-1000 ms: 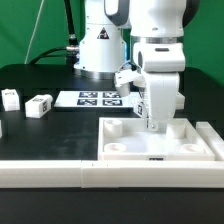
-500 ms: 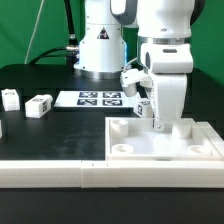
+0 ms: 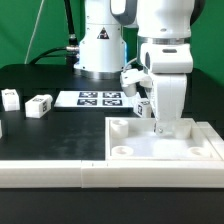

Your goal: Assemble one leg

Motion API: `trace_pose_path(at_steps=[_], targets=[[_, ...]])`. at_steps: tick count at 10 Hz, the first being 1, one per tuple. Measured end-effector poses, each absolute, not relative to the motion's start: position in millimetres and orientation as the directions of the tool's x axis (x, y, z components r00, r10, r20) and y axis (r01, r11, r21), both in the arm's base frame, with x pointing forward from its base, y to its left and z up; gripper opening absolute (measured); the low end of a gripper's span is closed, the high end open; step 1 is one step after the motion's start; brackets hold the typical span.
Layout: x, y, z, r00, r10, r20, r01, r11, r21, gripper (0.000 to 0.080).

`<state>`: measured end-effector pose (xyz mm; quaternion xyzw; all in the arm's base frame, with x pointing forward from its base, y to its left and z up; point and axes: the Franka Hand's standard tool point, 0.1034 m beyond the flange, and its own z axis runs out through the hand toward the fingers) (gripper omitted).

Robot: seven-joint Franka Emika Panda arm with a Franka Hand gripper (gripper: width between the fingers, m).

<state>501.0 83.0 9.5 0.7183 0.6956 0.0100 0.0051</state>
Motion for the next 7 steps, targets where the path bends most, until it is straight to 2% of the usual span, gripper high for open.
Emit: trace_pose_path(at_steps=[1,2,5,7], targets=[[501,83,9.5,0.032,0.999,0.007,0.999,-0.032,0.021,0.0587],[501,83,9.5,0.032,0.999,0.007,0.999,-0.032,0.021,0.0639],[501,83,10.1,0.034,0.999,0.007,0.999,-0.034,0.022,0.0646],[493,80,36.3,0.048,0.999,-0.001,0.998,-0.048,0.044,0.0649]])
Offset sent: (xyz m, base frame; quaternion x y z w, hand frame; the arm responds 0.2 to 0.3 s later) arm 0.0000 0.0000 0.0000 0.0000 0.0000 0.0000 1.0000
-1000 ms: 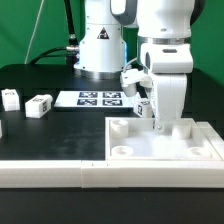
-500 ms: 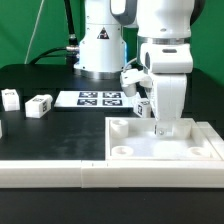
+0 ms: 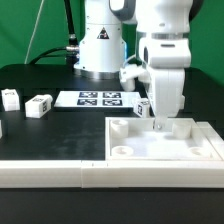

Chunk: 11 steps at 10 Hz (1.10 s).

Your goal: Assemble one leg

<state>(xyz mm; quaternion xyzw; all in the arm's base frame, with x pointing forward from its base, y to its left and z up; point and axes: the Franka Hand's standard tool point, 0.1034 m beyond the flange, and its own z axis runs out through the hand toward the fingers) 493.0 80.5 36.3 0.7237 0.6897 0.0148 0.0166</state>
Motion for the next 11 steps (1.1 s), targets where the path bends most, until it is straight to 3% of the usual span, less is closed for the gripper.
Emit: trace_pose_path(at_steps=[3,6,9,11], targets=[[480,79,74.7,0.083,0.996,-0.016,0.994,-0.082,0.075,0.0649],[479,79,69.4,0.122,0.992,-0.011,0.99,-0.121,0.067,0.0649],[476,80,68.4,0.422,0.906,0.022,0.904,-0.423,0.065,0.0649],[453,86,65.1,0.701,0.709,0.074,0.708,-0.705,0.042,0.0649]])
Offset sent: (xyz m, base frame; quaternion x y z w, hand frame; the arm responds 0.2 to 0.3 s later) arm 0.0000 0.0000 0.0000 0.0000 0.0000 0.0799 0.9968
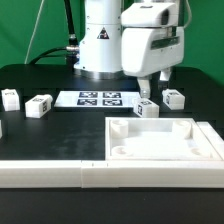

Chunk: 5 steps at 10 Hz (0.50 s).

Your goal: Assemble one leg

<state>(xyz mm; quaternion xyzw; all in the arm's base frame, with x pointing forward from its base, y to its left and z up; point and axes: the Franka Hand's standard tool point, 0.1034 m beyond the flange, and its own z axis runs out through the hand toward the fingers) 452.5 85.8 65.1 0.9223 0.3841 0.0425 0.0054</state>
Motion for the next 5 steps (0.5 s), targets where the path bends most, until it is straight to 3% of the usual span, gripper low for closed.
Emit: trace_pose_path(at_steps=[2,5], targets=[[438,97,59.8,0.86,0.504,0.082,0.505,-0.863,0.0,0.0649],[419,115,53.4,0.962,0.267,0.06,0.27,-0.962,-0.046,0.0649]])
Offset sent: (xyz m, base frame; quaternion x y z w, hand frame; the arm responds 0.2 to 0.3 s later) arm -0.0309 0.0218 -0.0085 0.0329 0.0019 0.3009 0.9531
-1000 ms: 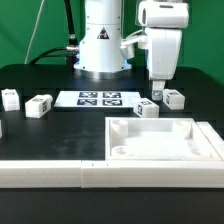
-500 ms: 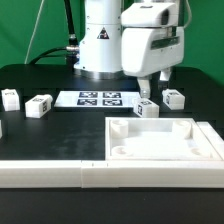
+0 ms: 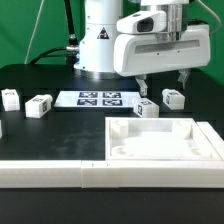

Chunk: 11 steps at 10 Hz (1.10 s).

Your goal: Assemble one leg

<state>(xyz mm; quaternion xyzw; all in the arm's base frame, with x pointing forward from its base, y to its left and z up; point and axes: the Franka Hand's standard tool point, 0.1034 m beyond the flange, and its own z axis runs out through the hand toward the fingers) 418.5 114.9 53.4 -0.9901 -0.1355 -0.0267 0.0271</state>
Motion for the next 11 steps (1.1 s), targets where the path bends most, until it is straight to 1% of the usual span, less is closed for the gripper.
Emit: trace_pose_path(at_steps=[1,6,7,8,9,11], targets=[[414,121,53.1,0.98,0.193,0.054,0.196,-0.979,-0.056,0.0649],[413,122,52.1,0.979,0.199,0.051,0.201,-0.978,-0.057,0.0649],[403,129,46.8,0.979,0.189,0.072,0.194,-0.979,-0.063,0.0649],[385,137,40.4,0.975,0.216,0.055,0.219,-0.973,-0.067,0.0649],[381,142,40.8,0.972,0.231,0.05,0.234,-0.97,-0.069,0.0649],[379,141,40.2,0.965,0.257,0.045,0.26,-0.963,-0.067,0.0649]])
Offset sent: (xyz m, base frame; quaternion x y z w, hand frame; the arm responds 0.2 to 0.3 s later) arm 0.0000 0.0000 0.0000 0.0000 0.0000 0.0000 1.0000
